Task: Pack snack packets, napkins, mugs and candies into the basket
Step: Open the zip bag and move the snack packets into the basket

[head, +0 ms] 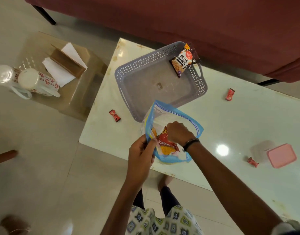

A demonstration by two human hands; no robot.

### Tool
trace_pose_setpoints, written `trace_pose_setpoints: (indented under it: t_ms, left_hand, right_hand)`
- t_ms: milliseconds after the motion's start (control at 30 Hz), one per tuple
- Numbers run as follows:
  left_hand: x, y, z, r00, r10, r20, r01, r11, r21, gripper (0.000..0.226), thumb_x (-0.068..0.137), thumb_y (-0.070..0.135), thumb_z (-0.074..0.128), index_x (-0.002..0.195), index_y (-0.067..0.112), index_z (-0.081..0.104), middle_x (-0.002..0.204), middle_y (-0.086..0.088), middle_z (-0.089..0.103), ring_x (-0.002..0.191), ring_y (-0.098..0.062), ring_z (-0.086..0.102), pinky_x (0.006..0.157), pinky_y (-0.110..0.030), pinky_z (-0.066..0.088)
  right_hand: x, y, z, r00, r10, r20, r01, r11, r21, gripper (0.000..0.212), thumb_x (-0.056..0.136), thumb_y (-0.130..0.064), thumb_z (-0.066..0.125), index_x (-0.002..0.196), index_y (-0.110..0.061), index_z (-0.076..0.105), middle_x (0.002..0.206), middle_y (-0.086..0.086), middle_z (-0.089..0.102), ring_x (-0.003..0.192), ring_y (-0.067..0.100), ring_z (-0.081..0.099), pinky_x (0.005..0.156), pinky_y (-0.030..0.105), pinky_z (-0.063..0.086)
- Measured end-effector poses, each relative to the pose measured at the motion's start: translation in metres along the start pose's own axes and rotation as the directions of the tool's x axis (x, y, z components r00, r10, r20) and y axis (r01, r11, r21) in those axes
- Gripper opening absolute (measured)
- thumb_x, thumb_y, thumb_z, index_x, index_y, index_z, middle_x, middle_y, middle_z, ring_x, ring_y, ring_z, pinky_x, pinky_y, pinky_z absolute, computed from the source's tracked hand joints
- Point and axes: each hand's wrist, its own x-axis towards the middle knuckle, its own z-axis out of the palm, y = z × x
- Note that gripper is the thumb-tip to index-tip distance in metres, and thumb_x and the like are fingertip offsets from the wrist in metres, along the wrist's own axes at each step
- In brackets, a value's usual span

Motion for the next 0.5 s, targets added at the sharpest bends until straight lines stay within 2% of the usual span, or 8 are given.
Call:
trace_pose_setpoints:
  t_ms: [67, 167, 333, 500]
  left_hand:
    - [-0.002, -0.005, 0.001, 1.0, 0.017, 0.001, -0.017, 1.0, 0.006, 0.034, 0.092, 0.007, 0.052, 0.061, 0.009, 0.04, 0.049, 0.002, 0.033, 0.043, -0.008, 0.029, 0.04, -0.016, 0.028]
    - [-0.004, -0.013, 0.003, 1.0, 0.023, -0.007, -0.023, 1.0, 0.0, 0.035, 0.093, 0.007, 0.052, 0.06, 0.01, 0.039, 0.049, 0.004, 0.033, 0.043, -0.007, 0.029, 0.04, -0.016, 0.029]
    - [-0.003, -0.022, 0.003, 0.999, 0.049, -0.02, -0.048, 0.999, 0.022, 0.03, 0.093, 0.006, 0.051, 0.065, -0.002, 0.042, 0.052, -0.005, 0.035, 0.043, -0.009, 0.032, 0.041, -0.017, 0.03]
    - [-0.002, -0.02, 0.0, 0.998, 0.058, -0.034, -0.057, 0.998, 0.02, 0.03, 0.092, 0.007, 0.053, 0.065, -0.001, 0.043, 0.048, 0.0, 0.035, 0.041, -0.007, 0.031, 0.04, -0.015, 0.029]
  right_hand:
    - [0.008, 0.001, 0.015, 0.999, 0.042, -0.021, -0.042, 0.999, 0.014, 0.033, 0.093, -0.022, 0.046, 0.116, 0.0, 0.056, 0.121, 0.019, 0.059, 0.114, 0.037, 0.055, 0.091, 0.038, 0.045]
    - [0.016, 0.003, 0.031, 0.994, 0.079, -0.08, -0.077, 0.997, 0.026, 0.032, 0.092, -0.028, 0.047, 0.109, -0.005, 0.062, 0.114, 0.013, 0.063, 0.107, 0.033, 0.06, 0.085, 0.034, 0.046]
    - [0.018, 0.006, 0.052, 0.983, 0.072, -0.169, -0.06, 0.996, 0.073, 0.026, 0.097, -0.023, 0.042, 0.107, -0.005, 0.059, 0.108, 0.012, 0.065, 0.101, 0.031, 0.062, 0.077, 0.033, 0.046]
    - [-0.003, 0.006, 0.046, 0.96, -0.017, -0.279, 0.043, 0.995, 0.086, 0.016, 0.091, -0.009, 0.044, 0.098, -0.006, 0.058, 0.096, 0.015, 0.066, 0.091, 0.034, 0.061, 0.063, 0.031, 0.033]
